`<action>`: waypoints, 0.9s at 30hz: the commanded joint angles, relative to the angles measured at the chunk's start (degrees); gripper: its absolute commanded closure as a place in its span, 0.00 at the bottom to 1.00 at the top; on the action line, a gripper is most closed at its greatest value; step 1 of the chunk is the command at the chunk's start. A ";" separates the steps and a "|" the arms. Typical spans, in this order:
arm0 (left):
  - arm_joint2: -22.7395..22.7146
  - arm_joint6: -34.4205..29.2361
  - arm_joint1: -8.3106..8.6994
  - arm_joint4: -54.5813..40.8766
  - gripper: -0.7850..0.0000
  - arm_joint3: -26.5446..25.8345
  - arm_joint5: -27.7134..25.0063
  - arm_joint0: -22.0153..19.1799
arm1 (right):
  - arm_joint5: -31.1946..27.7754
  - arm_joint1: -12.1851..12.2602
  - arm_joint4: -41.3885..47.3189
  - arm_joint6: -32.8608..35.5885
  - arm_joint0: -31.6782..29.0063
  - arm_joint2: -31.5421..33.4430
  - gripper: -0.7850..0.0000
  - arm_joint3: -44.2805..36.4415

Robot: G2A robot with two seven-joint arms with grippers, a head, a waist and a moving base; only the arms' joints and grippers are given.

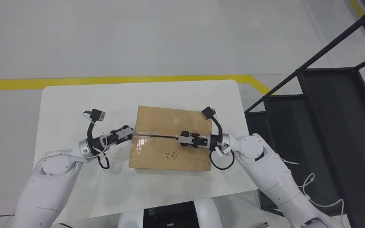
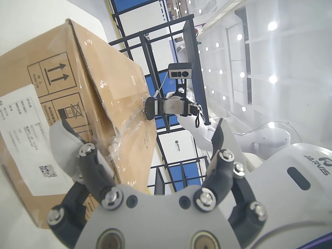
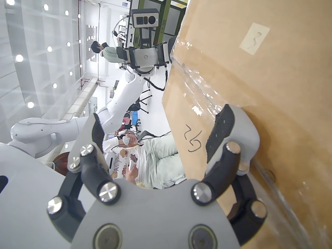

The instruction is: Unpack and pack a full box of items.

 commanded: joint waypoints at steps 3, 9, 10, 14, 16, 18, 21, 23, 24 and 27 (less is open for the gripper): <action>0.80 0.00 -0.25 -0.17 0.00 0.64 -0.23 -1.03 | -2.92 0.98 4.69 2.87 -2.04 5.06 0.00 -3.49; 1.30 -0.17 -0.43 -0.05 0.00 1.09 -0.51 -1.70 | -8.89 2.19 5.07 -3.09 -6.90 15.18 0.00 -5.22; 1.32 -0.18 -0.44 -0.02 0.00 1.15 -0.61 -1.73 | -9.43 2.20 5.95 -5.54 -7.77 16.43 0.00 -5.18; 1.25 0.04 -0.47 -0.03 0.00 1.16 -0.78 -1.64 | -13.09 2.18 6.82 -12.88 -10.32 20.51 0.00 -4.21; 1.16 0.16 -0.47 -0.01 0.00 1.03 -0.75 -1.54 | -13.88 2.17 6.57 -14.10 -10.69 21.16 0.00 -4.08; 1.06 0.19 -0.46 0.08 0.00 0.83 -0.76 -1.46 | -13.88 2.17 6.57 -14.10 -10.69 21.16 0.00 -4.08; 0.72 0.27 -0.40 0.22 0.00 0.61 -0.51 -1.38 | -13.88 2.17 6.57 -14.10 -10.69 21.16 0.00 -4.08; 0.28 0.42 -0.33 0.32 0.00 0.65 -0.10 -1.41 | -13.88 2.17 6.57 -14.10 -10.69 21.16 0.00 -4.08; 0.04 0.45 -0.28 0.25 0.00 0.69 0.17 -1.36 | -13.88 2.17 6.57 -14.10 -10.69 21.16 0.00 -4.08; -0.64 0.60 -0.15 -0.12 0.00 0.45 1.15 -0.87 | -13.88 2.17 6.57 -14.10 -10.69 21.16 0.00 -4.08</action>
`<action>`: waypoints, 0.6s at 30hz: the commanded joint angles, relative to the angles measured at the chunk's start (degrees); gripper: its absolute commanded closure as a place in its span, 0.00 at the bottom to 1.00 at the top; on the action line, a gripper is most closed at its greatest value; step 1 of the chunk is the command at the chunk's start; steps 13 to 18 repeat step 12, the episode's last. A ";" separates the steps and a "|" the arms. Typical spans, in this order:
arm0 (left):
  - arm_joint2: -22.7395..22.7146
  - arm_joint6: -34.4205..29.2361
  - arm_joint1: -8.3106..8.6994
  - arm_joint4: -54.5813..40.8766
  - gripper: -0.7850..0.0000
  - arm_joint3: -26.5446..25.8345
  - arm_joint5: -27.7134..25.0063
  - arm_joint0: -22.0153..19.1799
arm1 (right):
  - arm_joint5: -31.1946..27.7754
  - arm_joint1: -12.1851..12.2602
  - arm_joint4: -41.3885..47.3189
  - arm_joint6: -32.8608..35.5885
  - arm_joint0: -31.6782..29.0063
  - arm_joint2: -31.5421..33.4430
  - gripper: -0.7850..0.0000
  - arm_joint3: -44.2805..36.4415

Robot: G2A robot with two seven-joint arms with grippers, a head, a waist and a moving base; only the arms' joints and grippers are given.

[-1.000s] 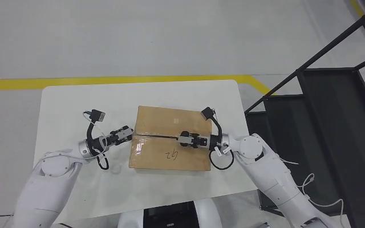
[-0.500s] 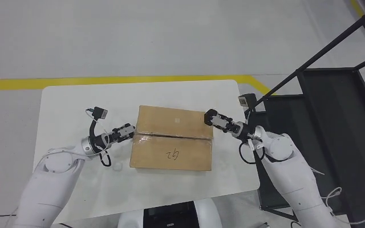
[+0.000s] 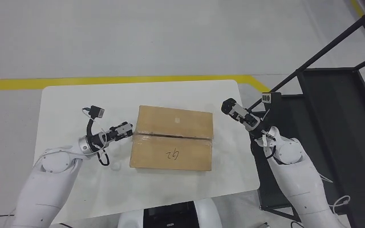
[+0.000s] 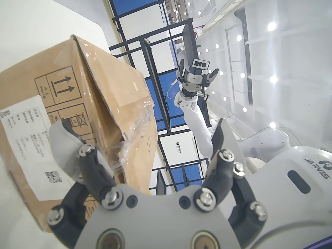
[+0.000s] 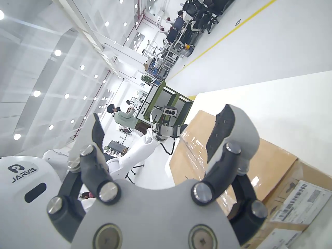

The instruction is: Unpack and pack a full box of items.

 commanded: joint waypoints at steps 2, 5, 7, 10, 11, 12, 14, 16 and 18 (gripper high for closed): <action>-0.31 -0.05 0.06 -0.57 0.00 -0.50 0.85 0.57 | 0.00 0.00 0.00 0.00 0.00 0.00 0.00 0.00; -0.71 2.17 -0.01 -0.33 0.00 -0.50 0.59 0.94 | 0.00 0.00 0.00 0.00 0.00 0.00 0.00 0.00; -1.32 5.16 -0.11 -0.33 0.00 -0.38 0.00 1.38 | 0.00 0.00 0.00 0.00 0.00 0.00 0.00 0.00; -3.09 10.52 -0.16 -0.05 0.00 -0.56 -1.22 2.44 | 0.00 0.00 0.00 0.00 0.00 0.00 0.00 0.00; -3.81 12.10 -0.14 0.34 0.00 -0.79 -1.63 2.77 | 0.00 0.00 0.00 0.00 0.00 0.00 0.00 0.00; -4.39 13.40 -0.12 0.79 0.00 -1.15 -1.91 3.15 | 0.00 0.00 0.00 0.00 0.00 0.00 0.00 0.00; -4.39 13.40 -0.12 0.79 0.00 -1.15 -1.91 3.15 | 0.00 0.00 0.00 0.00 0.00 0.00 0.00 0.00; -4.39 13.40 -0.12 0.79 0.00 -1.15 -1.91 3.15 | 0.00 0.00 0.00 0.00 0.00 0.00 0.00 0.00; -4.39 13.40 -0.12 0.79 0.00 -1.15 -1.91 3.15 | 0.00 0.00 0.00 0.00 0.00 0.00 0.00 0.00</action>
